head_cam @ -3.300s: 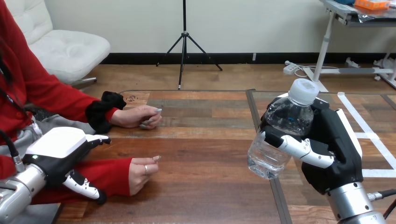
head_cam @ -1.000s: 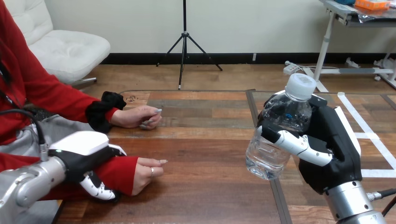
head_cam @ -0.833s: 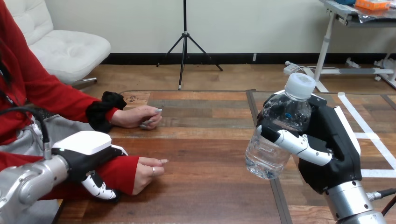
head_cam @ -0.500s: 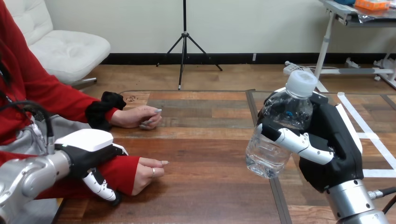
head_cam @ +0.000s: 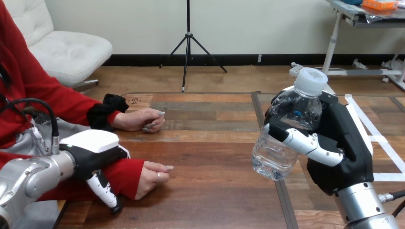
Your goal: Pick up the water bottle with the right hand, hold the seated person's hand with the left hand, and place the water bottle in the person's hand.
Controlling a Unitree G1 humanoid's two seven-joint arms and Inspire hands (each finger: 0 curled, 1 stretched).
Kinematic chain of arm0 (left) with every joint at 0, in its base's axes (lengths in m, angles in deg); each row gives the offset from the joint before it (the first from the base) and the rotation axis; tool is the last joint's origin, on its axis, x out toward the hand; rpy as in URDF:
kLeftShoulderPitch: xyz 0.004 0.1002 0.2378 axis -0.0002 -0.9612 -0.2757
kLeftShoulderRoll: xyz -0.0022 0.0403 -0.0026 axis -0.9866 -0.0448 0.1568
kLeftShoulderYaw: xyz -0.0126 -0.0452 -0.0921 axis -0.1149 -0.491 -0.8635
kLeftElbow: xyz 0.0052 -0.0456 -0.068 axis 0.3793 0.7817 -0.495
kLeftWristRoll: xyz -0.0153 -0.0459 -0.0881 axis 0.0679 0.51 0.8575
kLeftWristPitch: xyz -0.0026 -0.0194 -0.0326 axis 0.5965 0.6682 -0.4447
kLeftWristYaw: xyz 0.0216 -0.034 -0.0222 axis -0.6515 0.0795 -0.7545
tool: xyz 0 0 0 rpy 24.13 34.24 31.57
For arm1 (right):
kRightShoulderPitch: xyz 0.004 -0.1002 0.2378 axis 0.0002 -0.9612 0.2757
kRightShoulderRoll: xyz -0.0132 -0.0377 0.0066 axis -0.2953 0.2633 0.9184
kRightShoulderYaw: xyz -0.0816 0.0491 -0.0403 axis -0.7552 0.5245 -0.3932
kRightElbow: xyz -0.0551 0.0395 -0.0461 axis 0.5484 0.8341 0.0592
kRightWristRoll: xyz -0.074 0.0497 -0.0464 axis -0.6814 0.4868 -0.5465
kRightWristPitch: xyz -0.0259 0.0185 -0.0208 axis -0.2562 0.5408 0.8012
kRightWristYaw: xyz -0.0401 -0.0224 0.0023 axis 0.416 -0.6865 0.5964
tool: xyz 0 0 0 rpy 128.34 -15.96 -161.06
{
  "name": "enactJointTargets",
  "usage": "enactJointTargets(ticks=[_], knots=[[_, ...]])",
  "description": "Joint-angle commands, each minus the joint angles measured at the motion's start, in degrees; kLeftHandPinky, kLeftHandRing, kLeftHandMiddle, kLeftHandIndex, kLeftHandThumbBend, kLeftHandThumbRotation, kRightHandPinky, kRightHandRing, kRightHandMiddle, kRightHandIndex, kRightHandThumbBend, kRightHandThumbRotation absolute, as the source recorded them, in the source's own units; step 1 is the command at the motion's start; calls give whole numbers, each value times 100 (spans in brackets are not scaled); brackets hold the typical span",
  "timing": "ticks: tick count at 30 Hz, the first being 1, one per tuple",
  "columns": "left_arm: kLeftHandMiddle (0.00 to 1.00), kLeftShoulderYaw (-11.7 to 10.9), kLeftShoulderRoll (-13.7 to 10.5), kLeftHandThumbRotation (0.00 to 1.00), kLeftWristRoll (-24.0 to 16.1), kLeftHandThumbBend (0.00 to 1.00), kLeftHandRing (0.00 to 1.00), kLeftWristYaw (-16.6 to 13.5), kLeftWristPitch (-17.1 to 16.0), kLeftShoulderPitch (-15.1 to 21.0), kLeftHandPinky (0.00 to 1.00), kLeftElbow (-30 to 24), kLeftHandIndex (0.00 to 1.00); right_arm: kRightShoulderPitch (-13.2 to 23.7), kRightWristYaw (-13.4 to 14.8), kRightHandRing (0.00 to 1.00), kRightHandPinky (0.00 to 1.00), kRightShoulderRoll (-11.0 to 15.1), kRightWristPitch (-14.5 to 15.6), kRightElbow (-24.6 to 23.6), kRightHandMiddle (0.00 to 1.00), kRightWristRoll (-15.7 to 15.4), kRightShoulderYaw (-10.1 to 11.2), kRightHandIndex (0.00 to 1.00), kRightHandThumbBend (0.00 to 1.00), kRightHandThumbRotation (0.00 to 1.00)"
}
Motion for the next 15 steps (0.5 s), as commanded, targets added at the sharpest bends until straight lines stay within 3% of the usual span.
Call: enactJointTargets(ticks=[1, 5, 15], knots=[[63, 234, 224, 16, 7, 99, 56, 66, -82, -188, 49, 147, 64, 316, 11, 36, 31, -50, -66, -223, 41, 63, -53, 42, 71, 0], [59, 188, 259, 5, 157, 96, 52, 55, -183, -203, 45, 166, 59, 364, -18, 37, 32, -48, -62, -160, 41, 76, -70, 42, 71, 0], [51, 179, 254, 0, 300, 93, 45, -55, -376, -205, 37, 127, 51, 489, 12, 37, 32, -73, -103, -3, 42, -29, -139, 42, 71, 0]])
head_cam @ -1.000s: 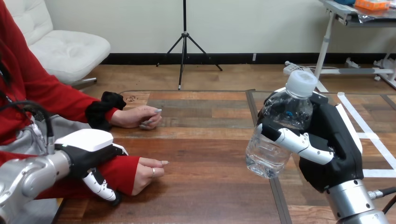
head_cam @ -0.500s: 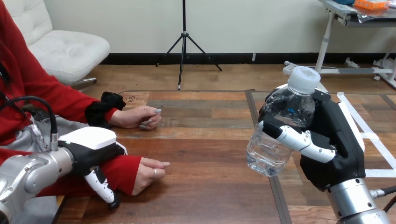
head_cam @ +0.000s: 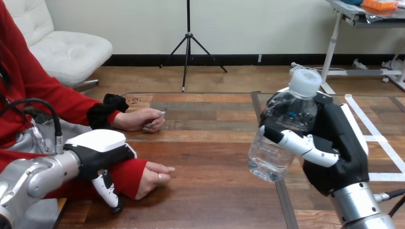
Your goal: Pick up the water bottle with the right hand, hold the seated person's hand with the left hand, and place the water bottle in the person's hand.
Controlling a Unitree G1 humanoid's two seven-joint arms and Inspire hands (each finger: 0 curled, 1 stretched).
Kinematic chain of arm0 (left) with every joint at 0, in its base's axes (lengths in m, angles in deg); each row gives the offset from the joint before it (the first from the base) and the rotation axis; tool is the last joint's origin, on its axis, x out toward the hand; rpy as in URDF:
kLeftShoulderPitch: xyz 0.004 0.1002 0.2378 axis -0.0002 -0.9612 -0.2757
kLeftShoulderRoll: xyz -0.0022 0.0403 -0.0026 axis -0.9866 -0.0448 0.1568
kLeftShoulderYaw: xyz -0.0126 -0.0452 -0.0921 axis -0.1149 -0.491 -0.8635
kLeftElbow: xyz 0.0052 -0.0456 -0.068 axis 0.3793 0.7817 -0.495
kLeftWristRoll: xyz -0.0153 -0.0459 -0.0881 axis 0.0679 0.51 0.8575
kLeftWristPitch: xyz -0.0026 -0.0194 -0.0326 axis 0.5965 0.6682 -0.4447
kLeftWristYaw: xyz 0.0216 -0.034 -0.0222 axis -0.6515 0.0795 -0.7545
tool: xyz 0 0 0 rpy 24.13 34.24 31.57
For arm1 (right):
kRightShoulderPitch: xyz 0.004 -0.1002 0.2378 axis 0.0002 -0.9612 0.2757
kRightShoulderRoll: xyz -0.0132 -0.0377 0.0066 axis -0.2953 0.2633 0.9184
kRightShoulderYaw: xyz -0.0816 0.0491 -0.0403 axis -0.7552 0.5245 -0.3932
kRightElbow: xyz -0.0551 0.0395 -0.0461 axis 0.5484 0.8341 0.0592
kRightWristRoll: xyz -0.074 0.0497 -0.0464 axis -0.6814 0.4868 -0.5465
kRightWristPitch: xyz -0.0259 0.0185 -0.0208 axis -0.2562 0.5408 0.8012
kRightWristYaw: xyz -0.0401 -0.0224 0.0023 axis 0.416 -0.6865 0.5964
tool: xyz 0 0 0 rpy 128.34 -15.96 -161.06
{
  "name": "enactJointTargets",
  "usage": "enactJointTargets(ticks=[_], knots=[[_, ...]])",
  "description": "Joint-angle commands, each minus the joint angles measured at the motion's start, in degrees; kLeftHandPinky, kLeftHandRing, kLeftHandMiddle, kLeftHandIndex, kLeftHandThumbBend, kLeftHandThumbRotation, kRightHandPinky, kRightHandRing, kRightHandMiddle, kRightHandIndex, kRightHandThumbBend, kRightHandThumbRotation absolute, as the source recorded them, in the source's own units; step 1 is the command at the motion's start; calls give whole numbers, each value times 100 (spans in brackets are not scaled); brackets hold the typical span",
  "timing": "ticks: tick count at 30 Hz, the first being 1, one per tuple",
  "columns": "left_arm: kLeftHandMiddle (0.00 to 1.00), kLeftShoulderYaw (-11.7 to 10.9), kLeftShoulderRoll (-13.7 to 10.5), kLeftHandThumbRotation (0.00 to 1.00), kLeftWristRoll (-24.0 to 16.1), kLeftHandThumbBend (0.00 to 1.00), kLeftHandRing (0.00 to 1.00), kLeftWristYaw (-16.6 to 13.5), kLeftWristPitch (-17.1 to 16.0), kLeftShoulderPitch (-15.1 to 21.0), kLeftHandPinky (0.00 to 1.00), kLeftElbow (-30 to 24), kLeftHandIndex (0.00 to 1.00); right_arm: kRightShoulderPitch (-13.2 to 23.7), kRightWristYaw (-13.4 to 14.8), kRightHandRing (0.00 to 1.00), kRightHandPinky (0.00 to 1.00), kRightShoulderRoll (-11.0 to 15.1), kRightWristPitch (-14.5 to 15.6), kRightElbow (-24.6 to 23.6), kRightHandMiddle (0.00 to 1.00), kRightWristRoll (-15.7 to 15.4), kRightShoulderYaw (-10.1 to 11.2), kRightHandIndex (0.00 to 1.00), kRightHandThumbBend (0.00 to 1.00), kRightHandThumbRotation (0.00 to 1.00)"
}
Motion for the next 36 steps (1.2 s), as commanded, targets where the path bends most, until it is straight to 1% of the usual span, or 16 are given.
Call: enactJointTargets(ticks=[1, 3, 6, 9, 12, 15, 18, 21, 24, 27, 30, 33, 36], knots=[[51, 188, 170, 0, -16, 93, 44, 39, -91, -202, 37, 67, 50, 499, 29, 37, 32, -64, -102, -32, 42, -9, -32, 42, 71, 0], [50, 175, 172, 0, 13, 93, 44, 83, -78, -200, 37, 41, 49, 526, 42, 37, 32, -55, -102, -26, 42, -49, -49, 42, 72, 0], [48, 138, 169, 0, 66, 93, 42, 27, -111, -231, 35, -1, 48, 559, 69, 37, 33, -59, -169, 58, 42, -153, -62, 42, 73, 0], [47, 142, 169, 0, 64, 93, 41, 38, -52, -233, 35, -68, 47, 613, 52, 38, 33, -76, -187, 140, 42, -158, -72, 42, 73, 0], [46, 97, 183, 0, 136, 93, 40, 27, -44, -258, 33, -110, 47, 681, -12, 38, 33, -101, -232, 281, 43, -107, -71, 42, 73, 0], [45, 74, 165, 0, 150, 93, 39, -98, -175, -259, 33, -105, 46, 735, 2, 38, 33, -122, -256, 365, 43, -151, -90, 43, 74, 0], [44, 16, 158, 0, 248, 93, 38, -57, -185, -288, 32, -166, 44, 796, -35, 38, 33, -146, -293, 502, 43, -126, -92, 43, 75, 0], [43, -18, 161, 0, 301, 91, 37, 35, -97, -299, 31, -250, 44, 852, -45, 38, 34, -192, -274, 596, 44, -80, -103, 43, 76, 0], [42, -55, 145, 0, 341, 90, 37, 10, -126, -323, 30, -318, 42, 911, -34, 39, 34, -199, -306, 708, 44, -148, -121, 44, 77, 0], [42, -84, 123, 0, 305, 90, 36, -85, -149, -352, 30, -400, 42, 975, -35, 39, 35, -239, -310, 832, 44, -142, -121, 44, 78, 0], [41, -139, 110, 0, 367, 90, 36, 26, -90, -373, 30, -524, 42, 1052, -56, 39, 35, -263, -407, 981, 44, -217, -135, 44, 79, 0], [41, -203, 78, 0, 396, 90, 36, -9, -90, -429, 30, -662, 43, 1138, -23, 40, 36, -289, -383, 1108, 45, -280, -144, 45, 80, 0], [41, -281, 76, 0, 512, 90, 35, -13, -130, -476, 29, -736, 43, 1224, -21, 40, 36, -349, -369, 1249, 45, -264, -143, 45, 81, 0]])
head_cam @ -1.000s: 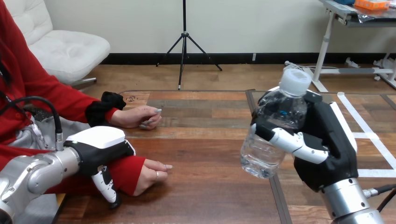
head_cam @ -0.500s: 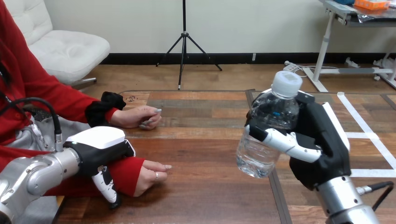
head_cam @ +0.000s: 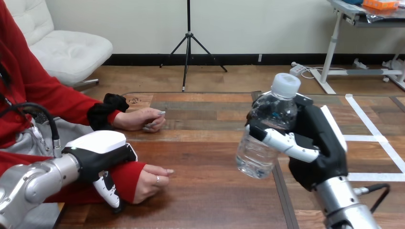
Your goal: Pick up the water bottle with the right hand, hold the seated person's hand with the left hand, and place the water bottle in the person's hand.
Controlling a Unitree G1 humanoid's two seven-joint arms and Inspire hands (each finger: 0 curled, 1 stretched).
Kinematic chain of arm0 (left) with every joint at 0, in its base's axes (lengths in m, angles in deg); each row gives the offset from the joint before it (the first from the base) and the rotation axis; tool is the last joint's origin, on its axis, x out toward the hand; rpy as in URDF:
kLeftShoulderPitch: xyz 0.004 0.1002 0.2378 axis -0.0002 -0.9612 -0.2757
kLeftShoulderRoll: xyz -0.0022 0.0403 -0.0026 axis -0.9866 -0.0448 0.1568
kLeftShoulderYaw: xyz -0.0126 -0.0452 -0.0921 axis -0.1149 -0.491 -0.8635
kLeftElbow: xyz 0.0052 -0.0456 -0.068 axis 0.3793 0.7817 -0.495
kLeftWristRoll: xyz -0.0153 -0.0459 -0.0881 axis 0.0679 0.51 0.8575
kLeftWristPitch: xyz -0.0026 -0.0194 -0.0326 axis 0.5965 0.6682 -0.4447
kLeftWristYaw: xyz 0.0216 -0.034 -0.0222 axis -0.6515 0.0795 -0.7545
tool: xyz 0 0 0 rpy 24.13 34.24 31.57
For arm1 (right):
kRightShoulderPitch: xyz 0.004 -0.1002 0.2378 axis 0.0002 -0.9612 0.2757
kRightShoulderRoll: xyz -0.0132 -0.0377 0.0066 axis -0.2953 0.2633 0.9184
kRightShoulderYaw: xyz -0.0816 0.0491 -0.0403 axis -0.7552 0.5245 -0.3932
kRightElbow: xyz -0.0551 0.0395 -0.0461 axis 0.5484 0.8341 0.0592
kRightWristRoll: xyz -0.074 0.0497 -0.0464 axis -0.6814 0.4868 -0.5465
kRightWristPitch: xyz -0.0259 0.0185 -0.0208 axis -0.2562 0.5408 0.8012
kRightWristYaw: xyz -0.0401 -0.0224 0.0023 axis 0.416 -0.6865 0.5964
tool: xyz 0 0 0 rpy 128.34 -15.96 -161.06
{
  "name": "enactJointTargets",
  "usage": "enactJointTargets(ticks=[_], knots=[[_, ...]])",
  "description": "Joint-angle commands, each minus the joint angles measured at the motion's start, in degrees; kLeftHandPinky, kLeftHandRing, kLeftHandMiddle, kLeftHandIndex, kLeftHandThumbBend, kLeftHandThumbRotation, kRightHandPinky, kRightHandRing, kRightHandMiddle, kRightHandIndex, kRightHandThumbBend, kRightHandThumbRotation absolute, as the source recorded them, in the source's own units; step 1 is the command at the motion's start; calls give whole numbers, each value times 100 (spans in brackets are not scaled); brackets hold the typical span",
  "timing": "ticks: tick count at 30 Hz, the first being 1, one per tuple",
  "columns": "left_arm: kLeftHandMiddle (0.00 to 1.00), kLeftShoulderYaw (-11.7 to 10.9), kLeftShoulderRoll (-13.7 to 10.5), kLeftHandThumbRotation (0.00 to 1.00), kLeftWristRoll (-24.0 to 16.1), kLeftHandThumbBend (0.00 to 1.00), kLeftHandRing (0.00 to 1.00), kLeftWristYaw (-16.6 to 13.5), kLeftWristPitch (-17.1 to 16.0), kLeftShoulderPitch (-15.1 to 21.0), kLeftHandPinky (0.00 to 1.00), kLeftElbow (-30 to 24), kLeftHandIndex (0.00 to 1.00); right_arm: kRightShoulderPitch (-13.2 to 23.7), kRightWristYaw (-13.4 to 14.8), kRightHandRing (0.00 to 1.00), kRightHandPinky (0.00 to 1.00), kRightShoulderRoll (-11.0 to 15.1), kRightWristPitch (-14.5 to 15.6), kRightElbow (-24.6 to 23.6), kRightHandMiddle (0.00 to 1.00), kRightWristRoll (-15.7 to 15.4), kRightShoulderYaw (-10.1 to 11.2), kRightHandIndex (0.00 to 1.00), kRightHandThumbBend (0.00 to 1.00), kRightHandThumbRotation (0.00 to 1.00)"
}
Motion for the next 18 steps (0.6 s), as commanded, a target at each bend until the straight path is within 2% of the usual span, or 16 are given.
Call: enactJointTargets(ticks=[1, 6, 9, 12, 15, 18], knots=[[41, -85, 110, 0, 205, 91, 35, 6, -102, -129, 29, -453, 43, 661, 1, 40, 36, -134, -237, 198, 45, -25, -40, 45, 81, 0], [40, -190, 112, 0, 320, 90, 34, -20, -127, -198, 28, -585, 43, 818, 21, 40, 36, -174, -358, 478, 45, -125, -56, 45, 82, 0], [40, -207, 73, 0, 287, 90, 34, 40, -43, -222, 28, -754, 43, 945, -9, 40, 36, -233, -459, 730, 45, -102, -48, 45, 82, 0], [41, -306, 55, 0, 426, 89, 34, 194, 79, -293, 28, -996, 43, 1059, 47, 41, 37, -244, -571, 936, 45, -226, -64, 45, 82, 0], [41, -385, 56, 0, 469, 90, 34, 106, 52, -355, 28, -1153, 43, 1182, 50, 41, 38, -271, -701, 1172, 45, -308, -59, 45, 82, 0], [41, -454, 23, 0, 541, 90, 34, 201, 117, -403, 28, -1360, 43, 1293, 76, 42, 39, -313, -777, 1371, 45, -365, -54, 45, 82, 0]])
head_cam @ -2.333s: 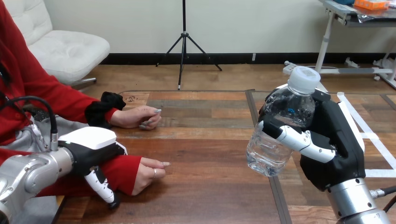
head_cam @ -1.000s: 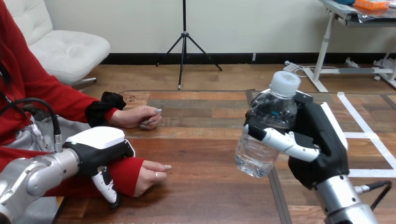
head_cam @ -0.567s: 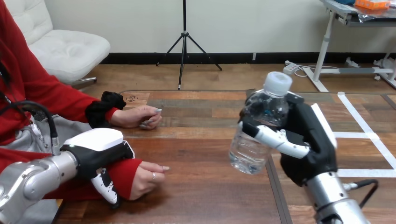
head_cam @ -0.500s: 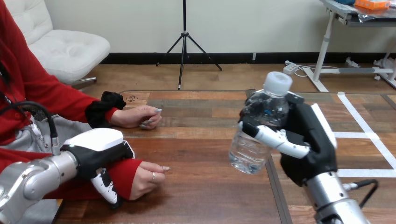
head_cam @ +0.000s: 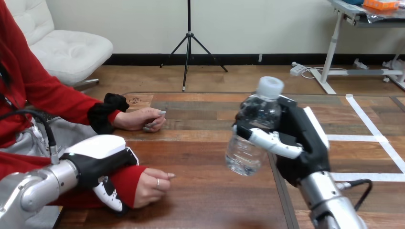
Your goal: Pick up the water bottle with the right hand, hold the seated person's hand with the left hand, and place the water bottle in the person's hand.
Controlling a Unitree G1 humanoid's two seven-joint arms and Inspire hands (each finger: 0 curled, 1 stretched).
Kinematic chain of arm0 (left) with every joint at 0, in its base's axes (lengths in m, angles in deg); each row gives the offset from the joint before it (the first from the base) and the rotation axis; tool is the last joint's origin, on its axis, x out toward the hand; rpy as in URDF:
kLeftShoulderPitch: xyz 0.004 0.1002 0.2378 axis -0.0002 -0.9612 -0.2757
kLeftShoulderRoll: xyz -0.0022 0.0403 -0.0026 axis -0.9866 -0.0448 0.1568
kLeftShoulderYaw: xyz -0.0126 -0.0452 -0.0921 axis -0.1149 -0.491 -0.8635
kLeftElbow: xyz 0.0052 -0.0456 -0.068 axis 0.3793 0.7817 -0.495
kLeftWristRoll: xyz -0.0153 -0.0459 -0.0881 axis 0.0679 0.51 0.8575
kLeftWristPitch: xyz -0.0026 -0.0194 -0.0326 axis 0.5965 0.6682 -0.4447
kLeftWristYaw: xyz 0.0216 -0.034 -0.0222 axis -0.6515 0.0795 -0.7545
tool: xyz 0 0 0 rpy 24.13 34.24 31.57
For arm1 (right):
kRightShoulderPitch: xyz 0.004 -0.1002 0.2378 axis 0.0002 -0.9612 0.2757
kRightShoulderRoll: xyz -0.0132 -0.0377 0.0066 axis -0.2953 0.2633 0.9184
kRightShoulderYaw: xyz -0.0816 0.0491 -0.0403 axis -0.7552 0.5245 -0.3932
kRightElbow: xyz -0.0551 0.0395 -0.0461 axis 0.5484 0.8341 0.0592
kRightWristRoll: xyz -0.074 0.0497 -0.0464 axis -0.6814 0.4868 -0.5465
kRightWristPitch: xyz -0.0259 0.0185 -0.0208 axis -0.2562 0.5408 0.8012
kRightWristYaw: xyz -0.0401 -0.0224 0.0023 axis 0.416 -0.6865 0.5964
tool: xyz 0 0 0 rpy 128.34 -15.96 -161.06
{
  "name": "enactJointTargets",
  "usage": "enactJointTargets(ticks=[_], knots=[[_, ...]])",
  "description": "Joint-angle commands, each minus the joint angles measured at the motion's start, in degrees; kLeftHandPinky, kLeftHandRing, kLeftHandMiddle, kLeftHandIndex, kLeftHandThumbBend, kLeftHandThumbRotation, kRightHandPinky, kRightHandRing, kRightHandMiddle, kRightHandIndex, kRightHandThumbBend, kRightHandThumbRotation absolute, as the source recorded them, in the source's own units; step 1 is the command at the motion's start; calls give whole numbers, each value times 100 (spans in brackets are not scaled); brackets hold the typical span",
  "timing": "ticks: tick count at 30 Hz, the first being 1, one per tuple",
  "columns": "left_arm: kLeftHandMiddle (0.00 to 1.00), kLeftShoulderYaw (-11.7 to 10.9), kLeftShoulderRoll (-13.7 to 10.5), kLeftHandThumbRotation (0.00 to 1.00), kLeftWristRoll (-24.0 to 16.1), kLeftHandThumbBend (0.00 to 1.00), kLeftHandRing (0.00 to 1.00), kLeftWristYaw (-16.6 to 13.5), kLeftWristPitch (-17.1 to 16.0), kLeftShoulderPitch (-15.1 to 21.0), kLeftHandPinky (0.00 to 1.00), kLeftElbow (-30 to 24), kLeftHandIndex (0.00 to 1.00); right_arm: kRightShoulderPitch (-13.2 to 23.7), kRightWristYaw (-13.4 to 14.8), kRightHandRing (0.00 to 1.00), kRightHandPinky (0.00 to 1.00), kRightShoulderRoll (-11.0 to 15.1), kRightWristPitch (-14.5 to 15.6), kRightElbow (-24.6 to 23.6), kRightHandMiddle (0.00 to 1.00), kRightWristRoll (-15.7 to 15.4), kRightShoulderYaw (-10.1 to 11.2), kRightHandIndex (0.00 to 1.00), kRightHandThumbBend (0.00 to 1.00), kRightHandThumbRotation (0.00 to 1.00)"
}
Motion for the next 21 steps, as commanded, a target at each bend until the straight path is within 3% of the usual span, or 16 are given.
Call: enactJointTargets(ticks=[1, 21], knots=[[41, -243, 72, 0, 321, 90, 34, 101, 26, 80, 28, -821, 43, 766, 63, 42, 39, -144, -390, 322, 45, -78, 28, 45, 83, 0], [41, -647, 19, 0, 718, 90, 35, 483, 413, -70, 28, -1881, 44, 1551, 238, 43, 41, -387, -1003, 1655, 46, -458, -21, 45, 83, 0]])
